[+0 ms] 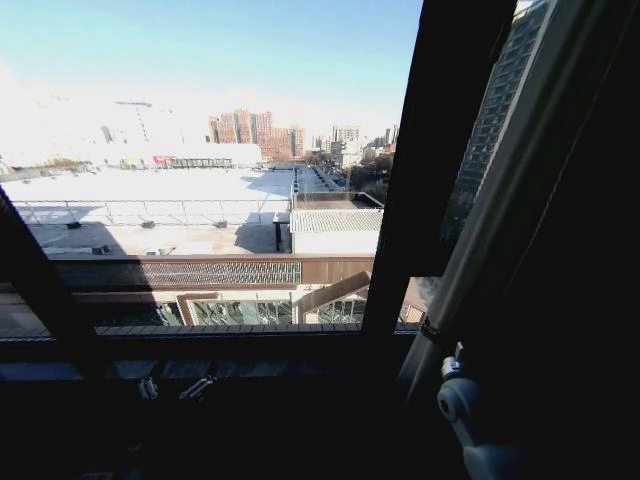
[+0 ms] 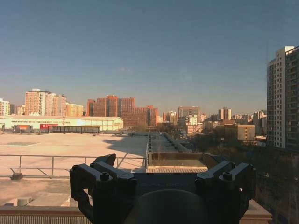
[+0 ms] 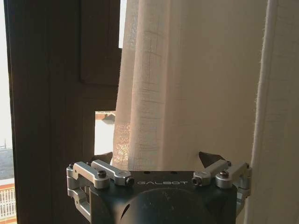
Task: Open the curtains by pulling them apart, changing their state from closed to fully open.
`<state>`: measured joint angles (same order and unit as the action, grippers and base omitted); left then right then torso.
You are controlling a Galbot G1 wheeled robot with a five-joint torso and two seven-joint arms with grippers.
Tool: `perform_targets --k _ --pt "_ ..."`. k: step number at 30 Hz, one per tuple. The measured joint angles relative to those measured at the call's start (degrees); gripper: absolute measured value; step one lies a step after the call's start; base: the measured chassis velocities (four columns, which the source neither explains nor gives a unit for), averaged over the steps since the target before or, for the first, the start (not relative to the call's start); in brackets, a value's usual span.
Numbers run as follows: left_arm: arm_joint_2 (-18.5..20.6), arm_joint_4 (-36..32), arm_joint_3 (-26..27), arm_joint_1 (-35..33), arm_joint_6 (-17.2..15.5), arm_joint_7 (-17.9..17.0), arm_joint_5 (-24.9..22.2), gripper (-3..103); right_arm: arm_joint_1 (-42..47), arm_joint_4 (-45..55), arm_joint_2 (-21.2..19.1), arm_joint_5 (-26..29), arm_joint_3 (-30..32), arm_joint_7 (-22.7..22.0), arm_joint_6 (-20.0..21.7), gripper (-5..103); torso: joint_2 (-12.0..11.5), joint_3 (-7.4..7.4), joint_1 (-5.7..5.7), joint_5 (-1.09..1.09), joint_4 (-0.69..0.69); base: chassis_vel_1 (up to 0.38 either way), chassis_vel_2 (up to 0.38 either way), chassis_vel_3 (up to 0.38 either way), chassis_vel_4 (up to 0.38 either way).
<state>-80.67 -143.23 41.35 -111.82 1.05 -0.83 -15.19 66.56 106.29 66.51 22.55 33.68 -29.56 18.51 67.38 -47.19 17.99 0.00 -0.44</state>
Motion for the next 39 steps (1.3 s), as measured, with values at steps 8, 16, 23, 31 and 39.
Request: perform_targets --k 8,16,23,31,39 --pt "-0.4 0.0 -0.1 -0.1 0.0 0.0 0.5 100 -4.2 -3.9 -0.8 0.6 -0.3 -0.1 -1.1 92 0.0 -0.01 0.01 0.02 0.00 0.000 0.000 0.000 0.000" --pt "-0.5 0.0 -0.1 -0.1 0.1 0.0 0.6 100 -4.3 -4.0 -1.1 1.3 -0.4 0.1 -1.8 65 0.0 0.00 0.00 0.00 0.00 0.000 0.000 0.000 0.000" --pt "-0.5 0.0 -0.1 -0.7 0.1 0.0 0.8 100 -4.0 -3.9 -0.8 1.4 -0.5 0.4 -2.8 38 0.0 0.00 0.00 0.02 0.00 0.000 0.000 0.000 0.000" --pt "-0.4 0.0 -0.1 -1.0 0.2 0.0 0.9 100 -4.1 -4.0 -1.0 1.6 -0.5 1.9 -4.0 6 0.0 0.00 0.00 0.02 0.00 0.000 0.000 0.000 0.000" --pt "-0.5 0.0 -0.2 -0.9 0.3 0.0 1.0 100 -6.2 -6.7 -2.1 3.7 2.1 0.1 -4.2 0 0.0 0.00 0.00 0.01 0.00 0.000 0.000 0.000 0.000"
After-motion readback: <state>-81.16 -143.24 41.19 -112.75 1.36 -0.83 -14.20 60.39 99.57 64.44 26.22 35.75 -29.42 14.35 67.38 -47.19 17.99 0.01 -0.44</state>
